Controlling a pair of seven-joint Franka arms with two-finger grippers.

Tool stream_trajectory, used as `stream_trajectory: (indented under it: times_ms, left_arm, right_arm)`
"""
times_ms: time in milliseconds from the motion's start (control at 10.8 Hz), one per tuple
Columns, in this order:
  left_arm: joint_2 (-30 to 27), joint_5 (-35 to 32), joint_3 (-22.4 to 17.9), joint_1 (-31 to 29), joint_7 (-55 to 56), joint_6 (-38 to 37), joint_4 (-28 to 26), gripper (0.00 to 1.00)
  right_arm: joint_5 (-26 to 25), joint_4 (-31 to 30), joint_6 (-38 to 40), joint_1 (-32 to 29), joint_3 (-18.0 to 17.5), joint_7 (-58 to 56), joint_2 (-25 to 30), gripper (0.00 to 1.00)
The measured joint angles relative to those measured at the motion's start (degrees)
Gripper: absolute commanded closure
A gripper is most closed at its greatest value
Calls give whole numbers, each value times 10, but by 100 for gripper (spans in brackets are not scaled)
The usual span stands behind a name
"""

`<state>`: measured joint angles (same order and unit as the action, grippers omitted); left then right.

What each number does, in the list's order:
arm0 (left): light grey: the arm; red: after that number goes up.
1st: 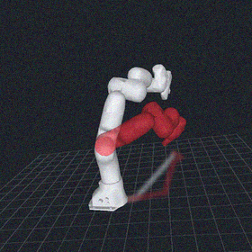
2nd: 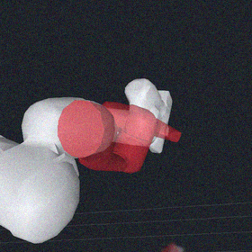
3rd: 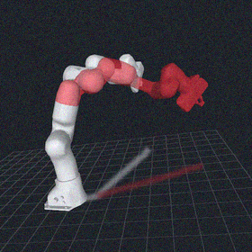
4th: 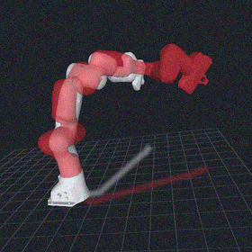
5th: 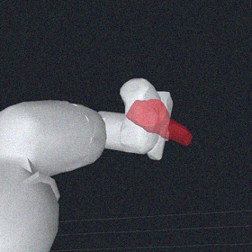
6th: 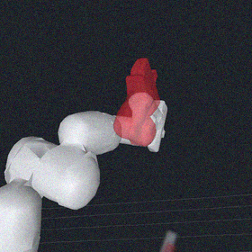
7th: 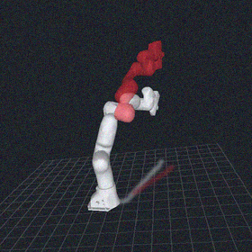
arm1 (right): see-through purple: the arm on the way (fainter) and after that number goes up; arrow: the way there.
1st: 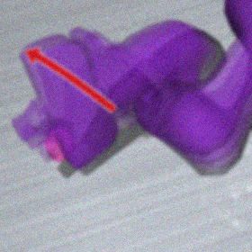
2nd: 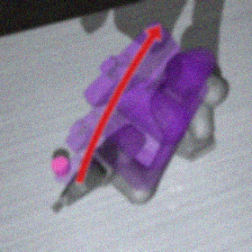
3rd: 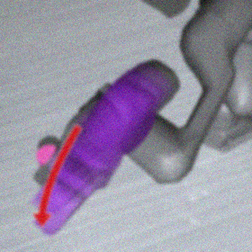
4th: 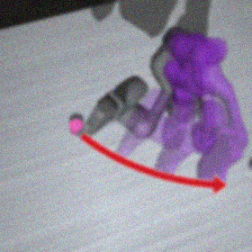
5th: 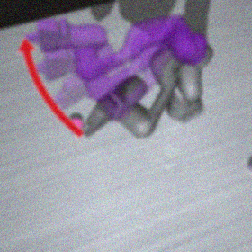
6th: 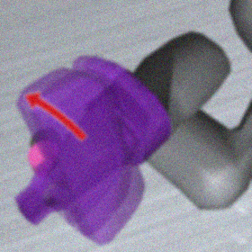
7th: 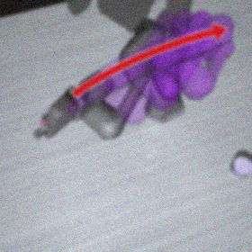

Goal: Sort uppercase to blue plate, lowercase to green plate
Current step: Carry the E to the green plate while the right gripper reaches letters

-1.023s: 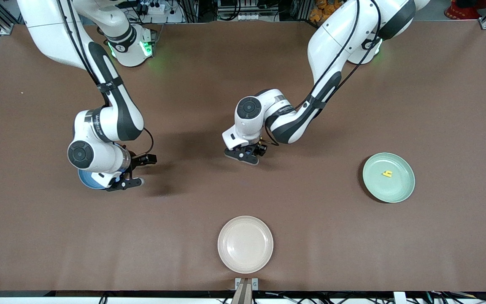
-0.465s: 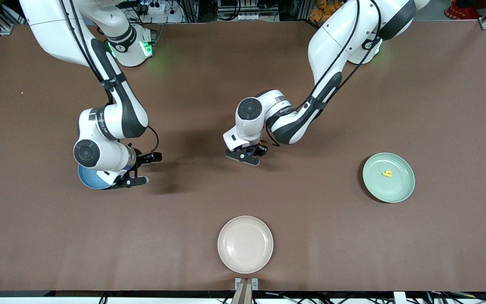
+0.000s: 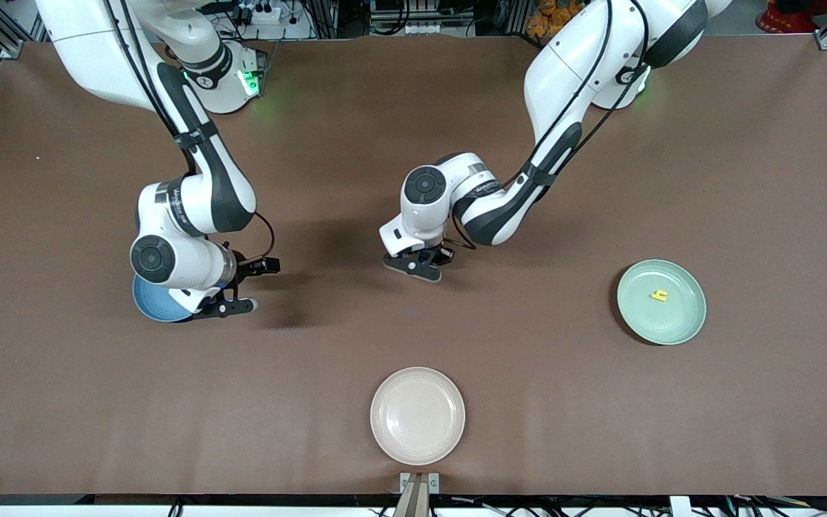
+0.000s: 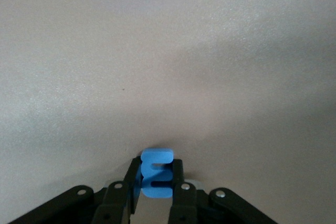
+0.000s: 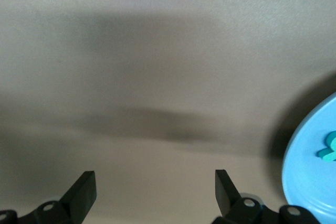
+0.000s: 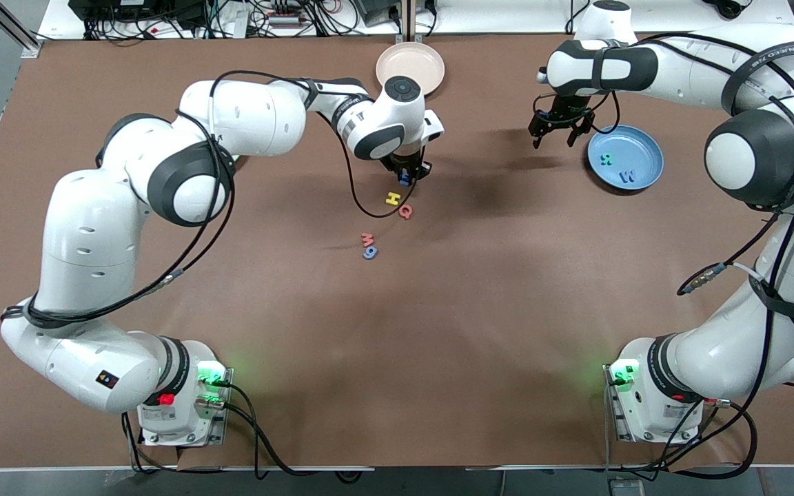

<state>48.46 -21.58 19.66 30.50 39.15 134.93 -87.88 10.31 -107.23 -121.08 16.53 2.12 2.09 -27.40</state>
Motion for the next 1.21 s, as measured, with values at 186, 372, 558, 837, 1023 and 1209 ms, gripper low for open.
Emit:
stream_trajectory:
  times_ms: [186, 372, 558, 837, 1023, 1209]
  left_arm:
    - [-10, 0, -15, -5, -20, -6, 9, 100]
    - [-53, 25, -20, -24, -64, -57, 20, 100]
    - [-110, 82, -25, -67, -162, -110, 22, 100]
    - [-171, 154, -50, -145, -324, -175, 21, 100]
    - [-195, 161, -92, -157, -394, -203, 14, 100]
    - [-219, 164, -128, -179, -489, -227, 3, 100]
  right_arm:
    - [0, 1, 1, 0, -10, 19, 2, 0]
    - [0, 1, 2, 1, -17, 32, 2, 0]
    - [0, 1, 2, 2, -34, 69, 2, 0]
    - [1, 1, -2, 6, -78, 155, 3, 0]
    - [1, 2, -17, 13, -109, 224, 3, 0]
    - [1, 1, -40, 41, -124, 299, 2, 0]
